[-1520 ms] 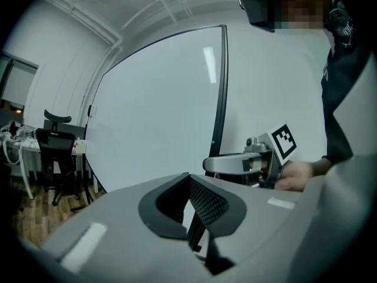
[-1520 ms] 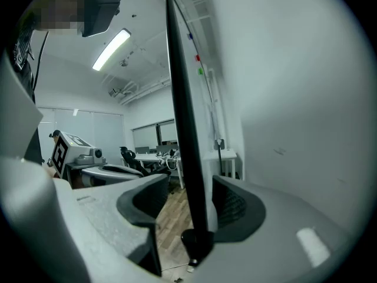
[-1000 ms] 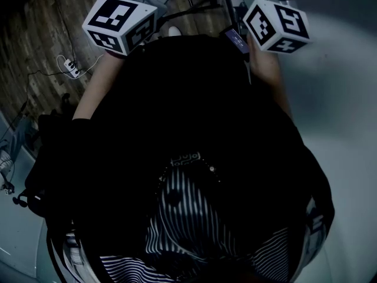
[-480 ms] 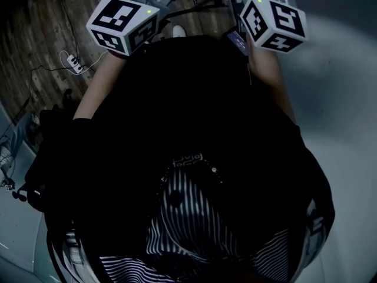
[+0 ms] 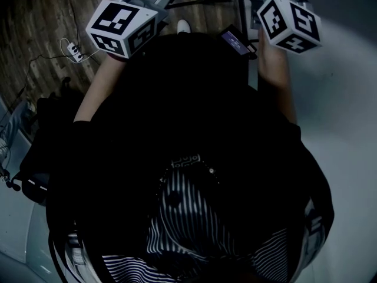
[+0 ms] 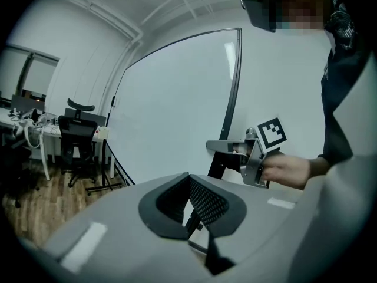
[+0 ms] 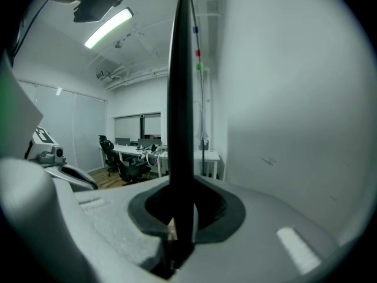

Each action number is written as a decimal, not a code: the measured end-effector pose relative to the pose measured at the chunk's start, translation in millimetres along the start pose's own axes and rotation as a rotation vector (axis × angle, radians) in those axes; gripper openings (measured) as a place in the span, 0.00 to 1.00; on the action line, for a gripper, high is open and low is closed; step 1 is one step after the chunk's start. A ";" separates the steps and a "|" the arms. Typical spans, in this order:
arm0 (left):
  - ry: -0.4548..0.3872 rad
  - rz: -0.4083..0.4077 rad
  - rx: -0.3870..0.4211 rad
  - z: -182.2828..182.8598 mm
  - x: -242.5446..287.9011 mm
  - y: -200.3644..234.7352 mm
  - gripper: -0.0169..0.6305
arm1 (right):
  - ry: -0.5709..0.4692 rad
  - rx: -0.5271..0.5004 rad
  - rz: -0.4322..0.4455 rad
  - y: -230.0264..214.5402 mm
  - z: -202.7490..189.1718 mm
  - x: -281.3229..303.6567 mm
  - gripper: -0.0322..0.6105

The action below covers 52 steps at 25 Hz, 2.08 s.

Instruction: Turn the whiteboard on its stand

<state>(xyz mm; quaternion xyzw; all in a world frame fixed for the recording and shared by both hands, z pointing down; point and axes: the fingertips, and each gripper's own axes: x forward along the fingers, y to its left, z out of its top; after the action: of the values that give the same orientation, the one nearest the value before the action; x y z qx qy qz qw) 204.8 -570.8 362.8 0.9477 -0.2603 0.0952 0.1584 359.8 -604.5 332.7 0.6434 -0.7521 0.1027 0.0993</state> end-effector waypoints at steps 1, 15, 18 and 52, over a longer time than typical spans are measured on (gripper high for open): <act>0.000 0.011 -0.002 -2.3 -5.9 9.5 0.03 | 0.002 0.002 0.000 2.5 -1.0 8.2 0.14; -0.007 0.077 -0.023 -21.1 -58.6 93.3 0.03 | 0.021 0.036 0.012 54.0 0.0 100.6 0.15; -0.015 0.072 -0.018 -14.9 -63.9 96.4 0.03 | 0.016 0.029 0.028 80.9 7.5 115.4 0.16; -0.016 0.075 -0.020 -14.8 -38.2 77.0 0.03 | 0.088 -0.005 0.110 67.2 -15.8 41.0 0.21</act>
<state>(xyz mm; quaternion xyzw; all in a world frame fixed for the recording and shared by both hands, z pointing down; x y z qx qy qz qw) 130.7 -610.7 385.8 0.9364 -0.2979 0.0907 0.1619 287.5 -628.8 357.6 0.5958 -0.7813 0.1346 0.1281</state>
